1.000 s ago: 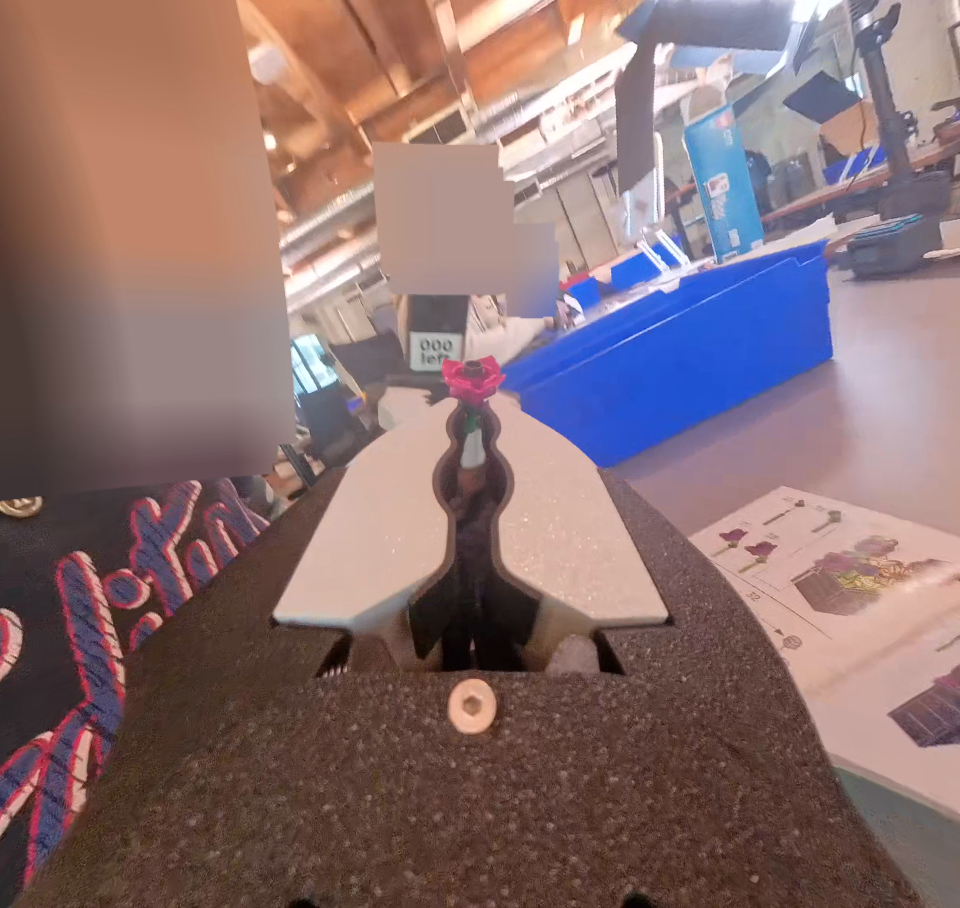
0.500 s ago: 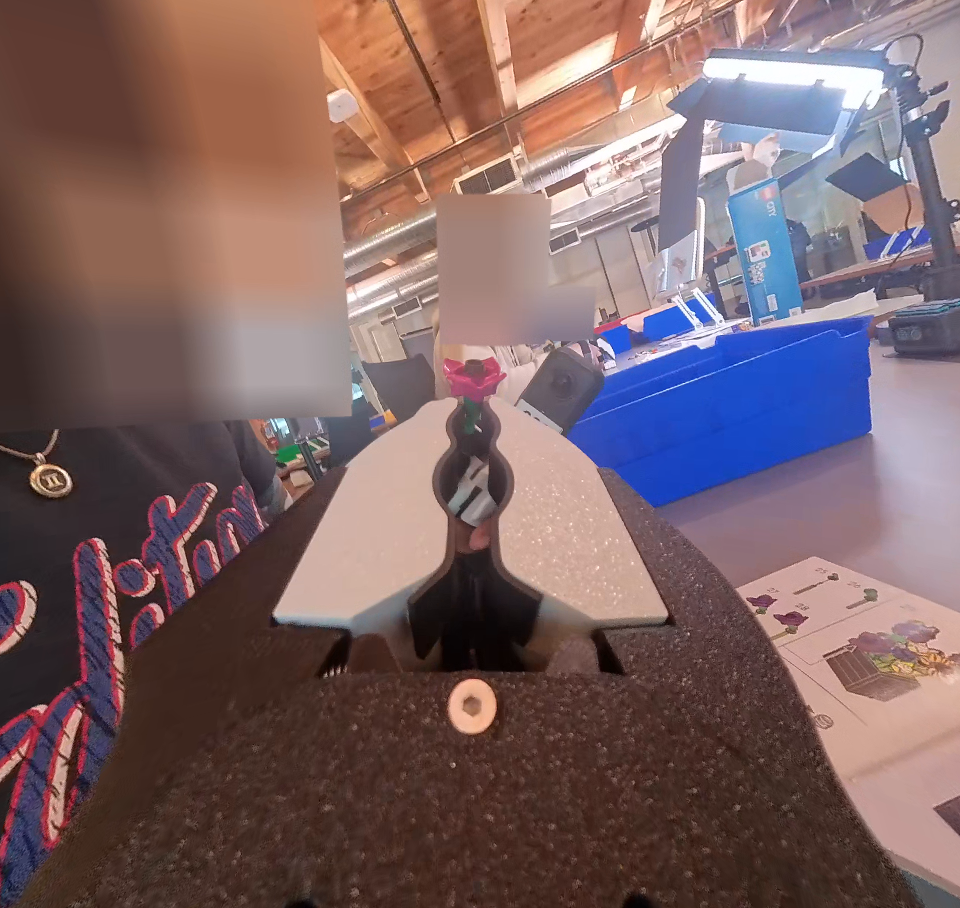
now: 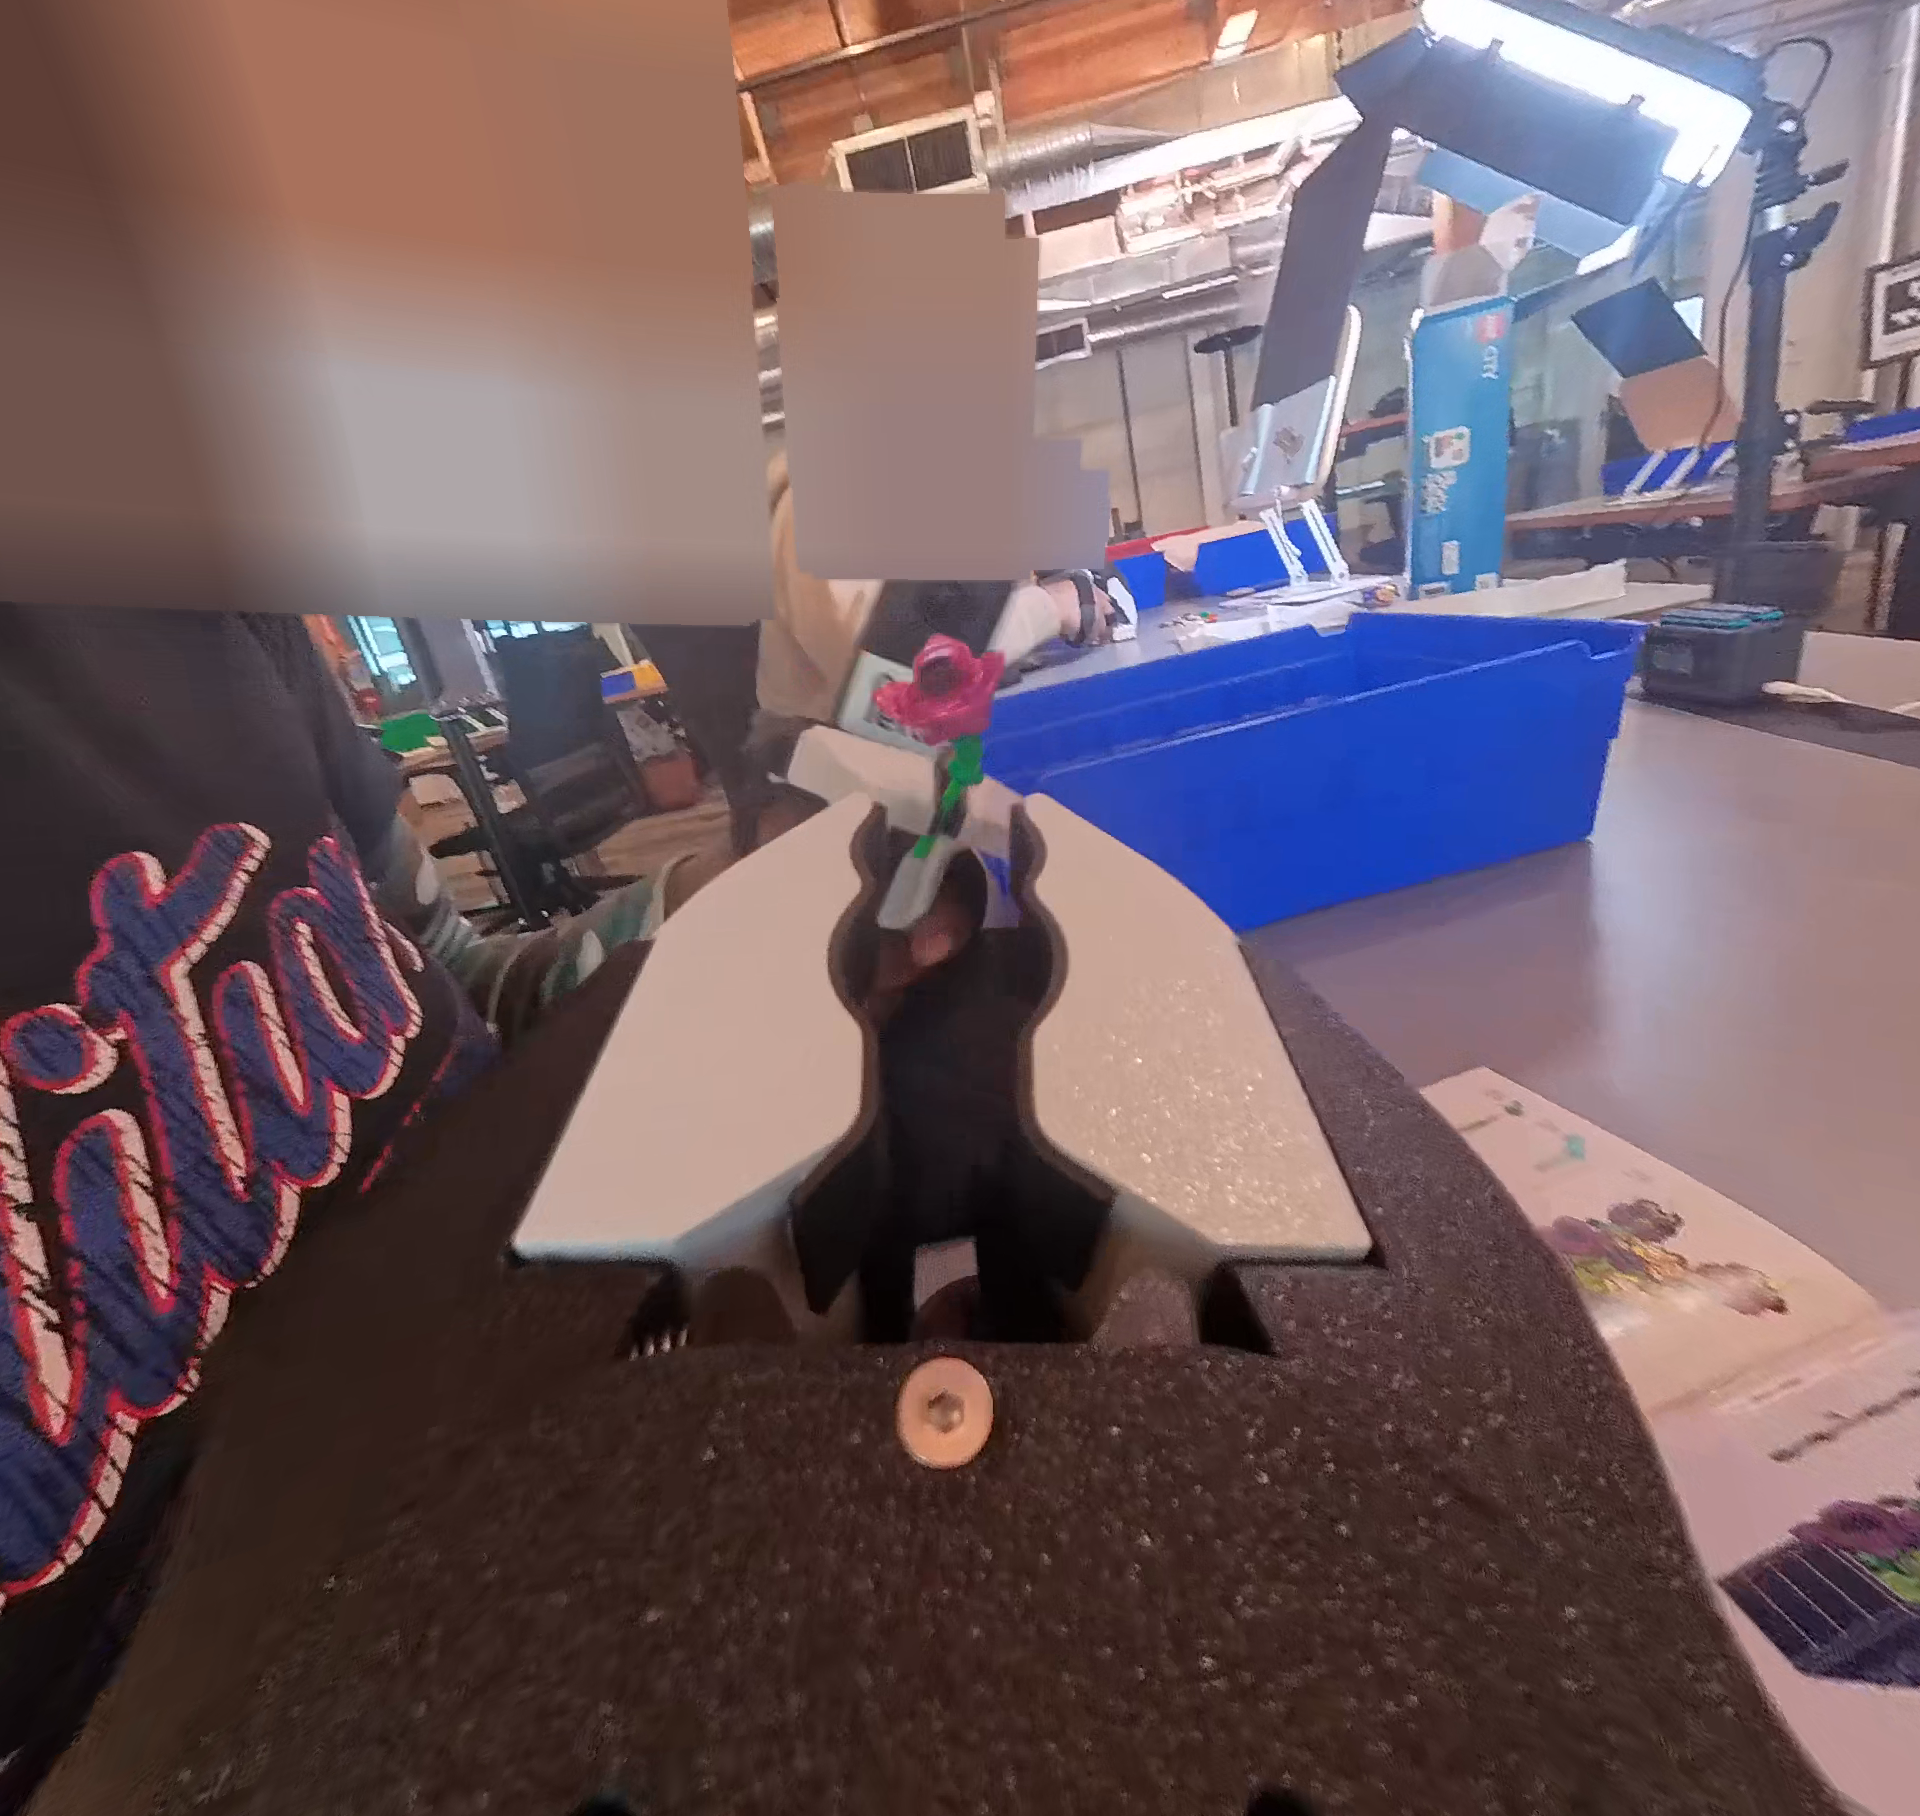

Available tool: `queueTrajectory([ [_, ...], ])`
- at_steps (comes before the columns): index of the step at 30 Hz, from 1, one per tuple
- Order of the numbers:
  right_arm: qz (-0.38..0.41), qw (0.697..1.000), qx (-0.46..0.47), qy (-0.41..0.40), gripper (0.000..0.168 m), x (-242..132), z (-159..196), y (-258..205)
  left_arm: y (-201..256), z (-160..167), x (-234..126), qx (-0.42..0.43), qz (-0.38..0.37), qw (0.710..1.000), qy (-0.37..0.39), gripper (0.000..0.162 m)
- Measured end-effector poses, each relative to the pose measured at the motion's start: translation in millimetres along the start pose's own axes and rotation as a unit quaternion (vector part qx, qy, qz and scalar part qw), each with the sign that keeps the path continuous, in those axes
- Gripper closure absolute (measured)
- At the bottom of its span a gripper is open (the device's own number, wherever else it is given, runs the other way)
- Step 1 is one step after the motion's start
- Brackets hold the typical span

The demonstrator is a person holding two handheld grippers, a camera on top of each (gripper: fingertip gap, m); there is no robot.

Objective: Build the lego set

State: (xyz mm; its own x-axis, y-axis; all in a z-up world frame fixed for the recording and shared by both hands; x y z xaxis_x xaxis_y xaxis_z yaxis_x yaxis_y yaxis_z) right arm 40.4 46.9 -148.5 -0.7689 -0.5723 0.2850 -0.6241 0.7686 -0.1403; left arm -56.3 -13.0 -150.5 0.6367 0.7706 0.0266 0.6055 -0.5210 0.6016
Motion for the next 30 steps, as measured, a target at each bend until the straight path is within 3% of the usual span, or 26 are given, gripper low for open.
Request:
queueTrajectory([
  [2,0.019,1.0,-0.005,-0.016,0.139,-1,1,3,-6,-5,-5,0.076,-0.077,0.994,0.02,0.159],
  [5,0.064,0.995,-0.053,-0.055,0.132,0,-1,5,-12,-8,-13,0.207,-0.194,0.959,0.025,0.159],
  [8,0.106,0.982,-0.123,-0.101,0.134,5,-5,3,-11,-8,-15,0.291,-0.252,0.923,0.013,0.159],
  [16,0.125,0.96,-0.173,-0.181,0.132,15,-2,4,-4,-5,-13,0.38,-0.291,0.878,-0.008,0.159],
  [23,0.113,0.965,-0.156,-0.179,0.139,14,-2,6,4,-2,-11,0.469,-0.325,0.821,-0.033,0.159],
  [30,0.106,0.965,-0.158,-0.182,0.148,15,-1,4,5,0,-12,0.465,-0.311,0.829,-0.031,0.159],
])
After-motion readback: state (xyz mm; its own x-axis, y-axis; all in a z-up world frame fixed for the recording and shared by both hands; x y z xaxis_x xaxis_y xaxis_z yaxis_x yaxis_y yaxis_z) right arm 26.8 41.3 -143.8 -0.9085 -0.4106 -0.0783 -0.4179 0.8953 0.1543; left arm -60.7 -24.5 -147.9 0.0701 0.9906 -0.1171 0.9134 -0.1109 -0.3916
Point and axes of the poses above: each gripper's, where its closed fingertips meet, x out along the fingers, z out of its underside, y = z × x across the jaws, the point moved 6 cm from there along -x, back along the fingers, and after that the axes turned 15 degrees about -z, right-handed, at the moved point
